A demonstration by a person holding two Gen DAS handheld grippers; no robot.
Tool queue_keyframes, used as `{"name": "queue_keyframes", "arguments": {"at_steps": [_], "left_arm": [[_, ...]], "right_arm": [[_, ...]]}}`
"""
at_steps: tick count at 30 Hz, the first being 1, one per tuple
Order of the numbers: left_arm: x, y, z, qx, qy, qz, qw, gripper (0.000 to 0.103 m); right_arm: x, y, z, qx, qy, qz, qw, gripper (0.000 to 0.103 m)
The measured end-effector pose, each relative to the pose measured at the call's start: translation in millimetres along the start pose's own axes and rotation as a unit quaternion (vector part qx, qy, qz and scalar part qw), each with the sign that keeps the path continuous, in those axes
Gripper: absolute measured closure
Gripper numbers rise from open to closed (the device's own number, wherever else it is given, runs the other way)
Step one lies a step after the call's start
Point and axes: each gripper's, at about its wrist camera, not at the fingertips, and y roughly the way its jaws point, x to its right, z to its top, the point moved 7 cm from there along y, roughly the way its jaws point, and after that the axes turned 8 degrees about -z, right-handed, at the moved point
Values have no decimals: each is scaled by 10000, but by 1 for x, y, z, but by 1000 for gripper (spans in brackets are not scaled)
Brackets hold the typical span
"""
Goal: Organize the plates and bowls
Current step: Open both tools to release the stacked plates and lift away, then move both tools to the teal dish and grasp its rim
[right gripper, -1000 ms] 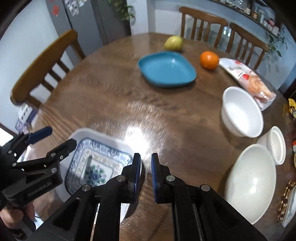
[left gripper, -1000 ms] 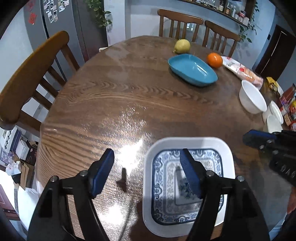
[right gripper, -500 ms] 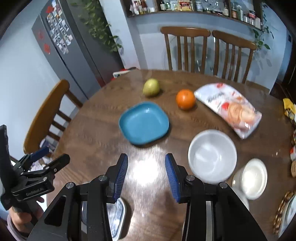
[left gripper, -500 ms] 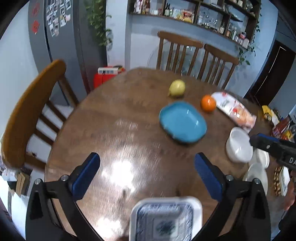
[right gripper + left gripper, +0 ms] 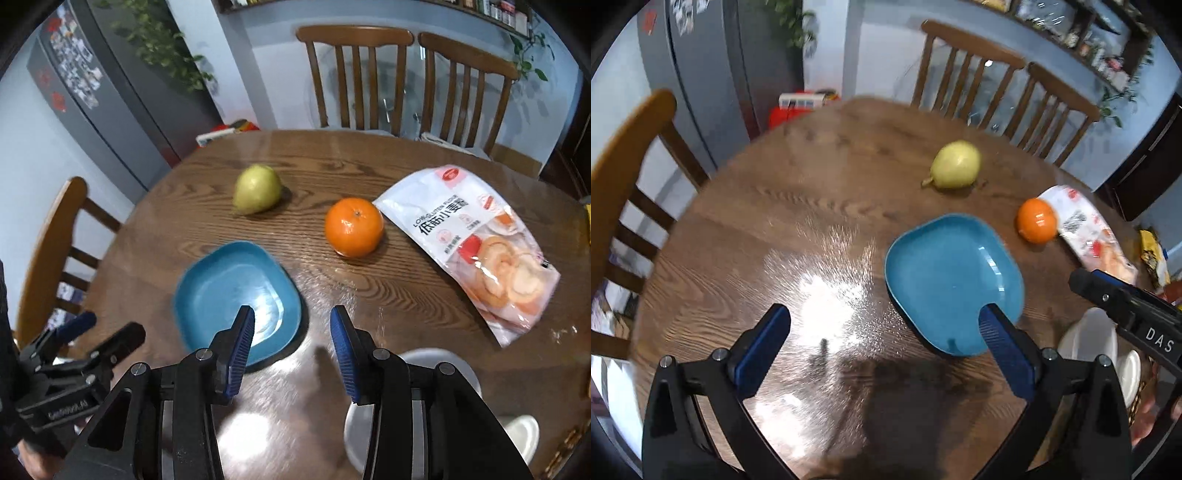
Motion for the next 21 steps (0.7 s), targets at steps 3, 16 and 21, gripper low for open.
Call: {"name": "queue_keyframes", "arguments": {"at_steps": [3,16,21], "left_arm": [[-6,24,-3,-109,-137,19,9998,3],[8,65,-2,-270,354,-6,9990,34],[12,68,1,-177,652,28,9977,55]], "right_arm": [[-4,26,2,11,-50,100,9999,60],[-16,80,-8,-264,-169,27,9995,63],[-20,85,-9,-273,-328,-7,9991,85]]}}
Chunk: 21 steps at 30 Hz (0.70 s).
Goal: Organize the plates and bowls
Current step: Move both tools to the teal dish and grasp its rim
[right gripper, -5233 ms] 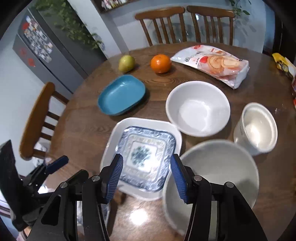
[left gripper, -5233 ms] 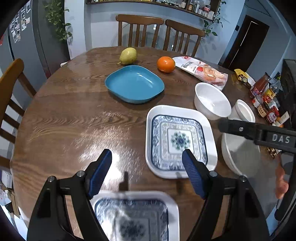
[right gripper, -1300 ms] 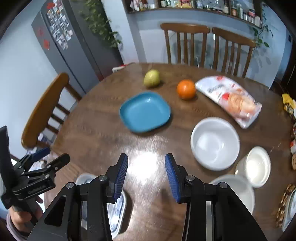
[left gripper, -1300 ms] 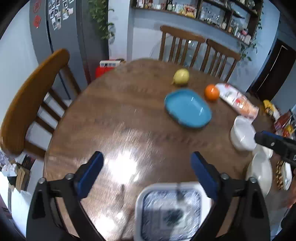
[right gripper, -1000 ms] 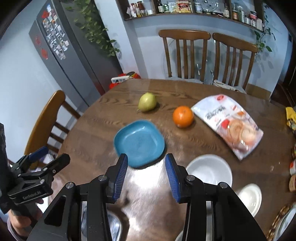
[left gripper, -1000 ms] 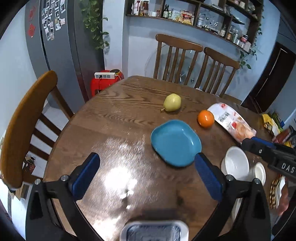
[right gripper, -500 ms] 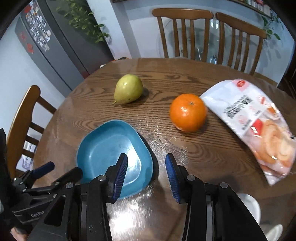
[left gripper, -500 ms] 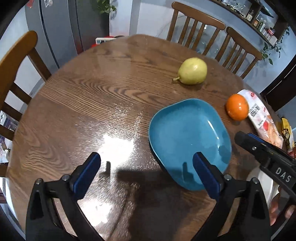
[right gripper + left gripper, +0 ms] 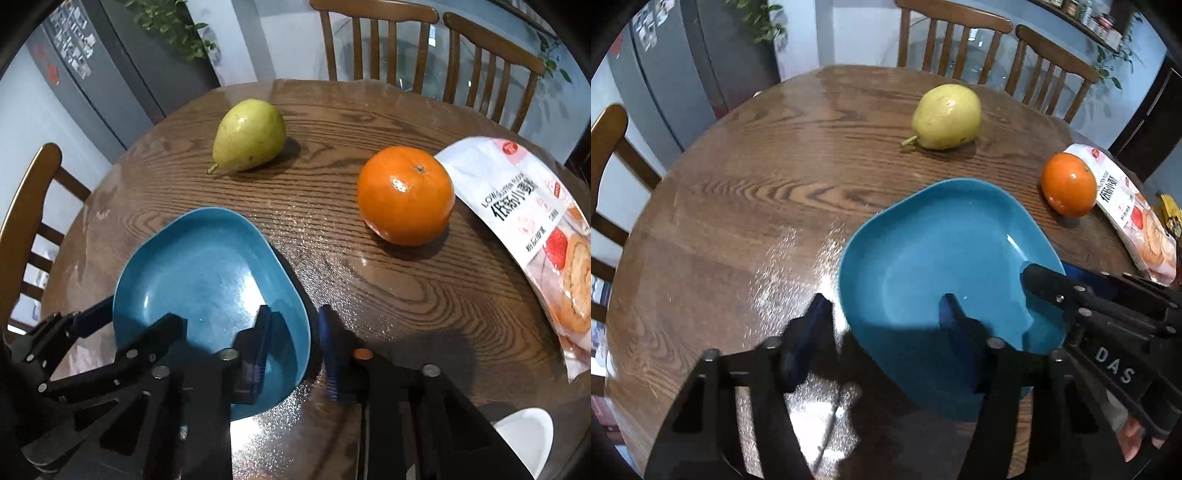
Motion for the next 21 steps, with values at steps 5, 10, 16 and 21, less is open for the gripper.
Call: {"name": "queue_keyframes", "arguments": {"at_steps": [5,10,16,21], "left_arm": [[-4,1,5,46,-93,-57,9999,81],[-8,2,9,19,-194,-115,9997,90],[-3,-8,3,86,-149,-173,9997,90],[1,-31,-1,295,-30,-171,9994,90]], "right_arm": [[5,0,-3,32,-15,-307,9995,89],[5,-4,-7,20,53,-324,9995,93],[10,-20,-9,104,182,-348,9992,95],[8,-42,-14,278,205,-294,9990,95]]}}
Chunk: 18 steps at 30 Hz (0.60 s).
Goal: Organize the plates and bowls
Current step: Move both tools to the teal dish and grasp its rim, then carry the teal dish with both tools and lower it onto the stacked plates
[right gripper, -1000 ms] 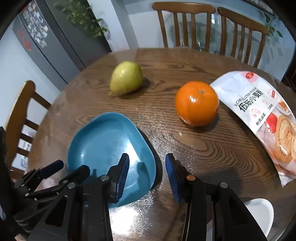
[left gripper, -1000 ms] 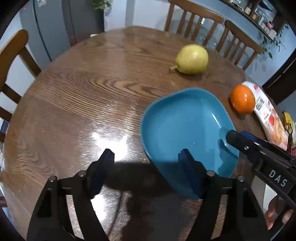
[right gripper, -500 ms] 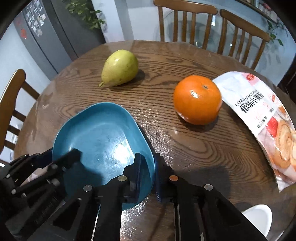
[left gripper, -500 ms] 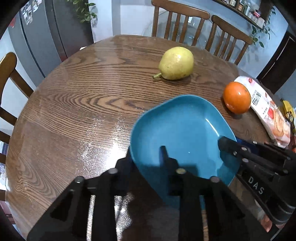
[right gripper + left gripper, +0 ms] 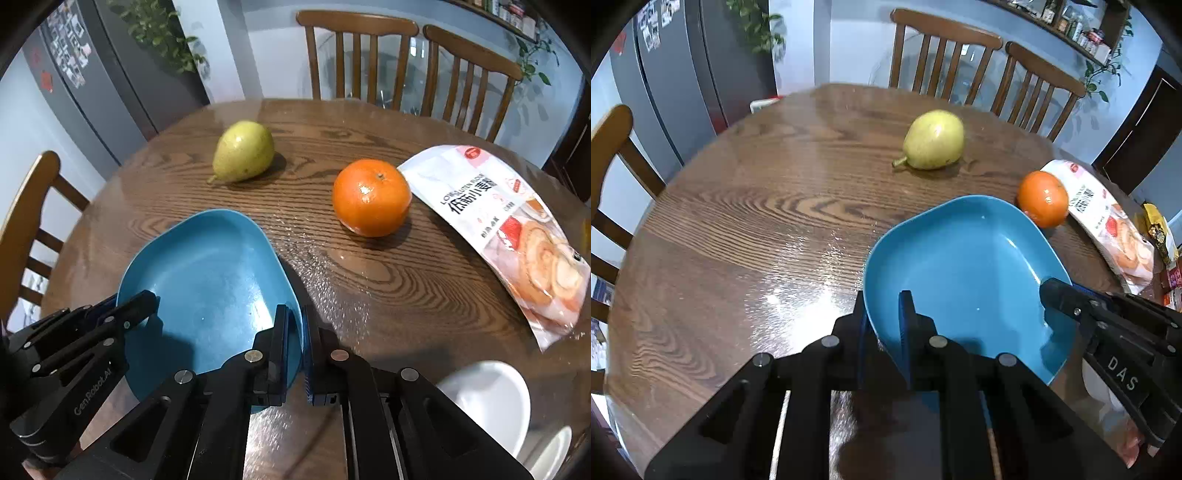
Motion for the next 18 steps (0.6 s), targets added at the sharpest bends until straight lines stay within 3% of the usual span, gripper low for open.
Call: {"name": "queue_keyframes", "arguments": {"at_steps": [10,18], "left_arm": [[6,-68,-18,579,317,99,9978,90],[13,-122,-46,1030,527,82,9933,91]], "right_arm": [[-10,-55,-18,370,-40,276,9989,95],[-18,-107,-53,736,-97,585,9955,95]]}}
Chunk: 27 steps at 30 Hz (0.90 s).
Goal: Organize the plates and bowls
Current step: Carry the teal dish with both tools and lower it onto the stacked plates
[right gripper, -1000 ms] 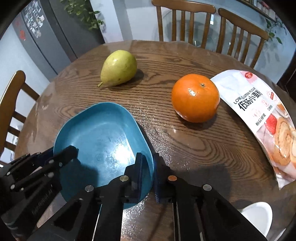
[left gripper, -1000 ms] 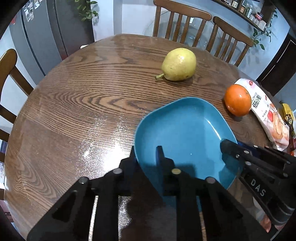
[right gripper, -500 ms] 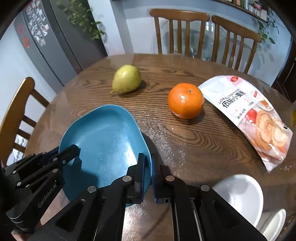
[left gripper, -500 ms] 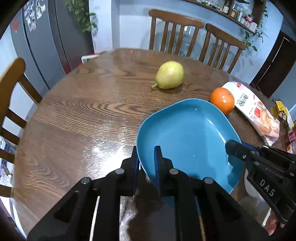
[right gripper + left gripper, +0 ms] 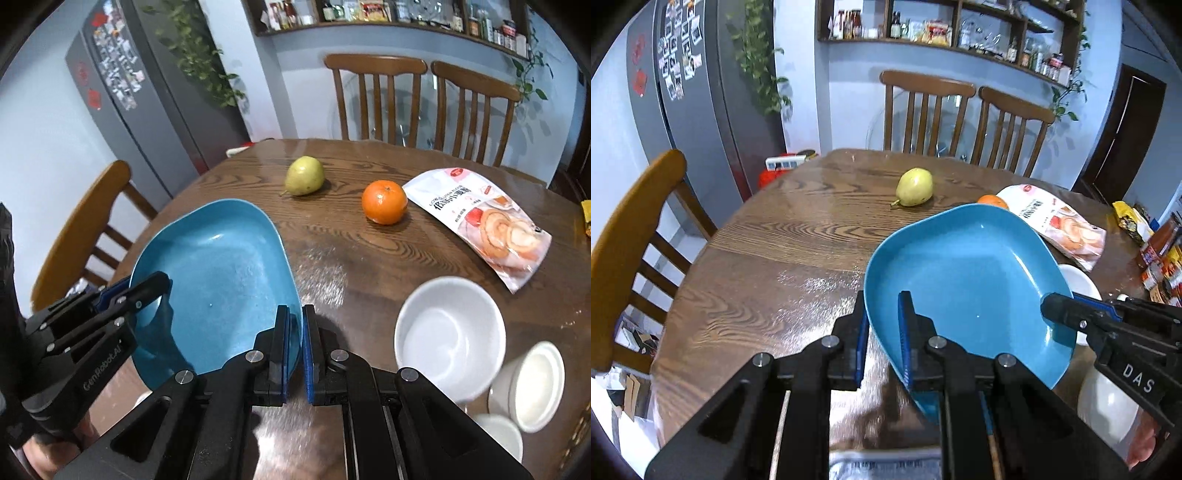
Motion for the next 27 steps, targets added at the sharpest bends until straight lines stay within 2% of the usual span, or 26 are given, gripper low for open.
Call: {"name": "queue_keyframes", "arguments": {"at_steps": [15,21,27], "left_arm": [[10,-73,-52,363,308,185,9987,91],[4,-86,-74,365,385,299,9981,90],[-5,-89,-97,268,482,360,9978,90]], "right_arm": [[-20,-54,-84,-60,32,528,9986,95],[-34,-65,-112,-79,-79,556,9984,95],[-48,-63,-141,-292,-143,679,9972,95]]}}
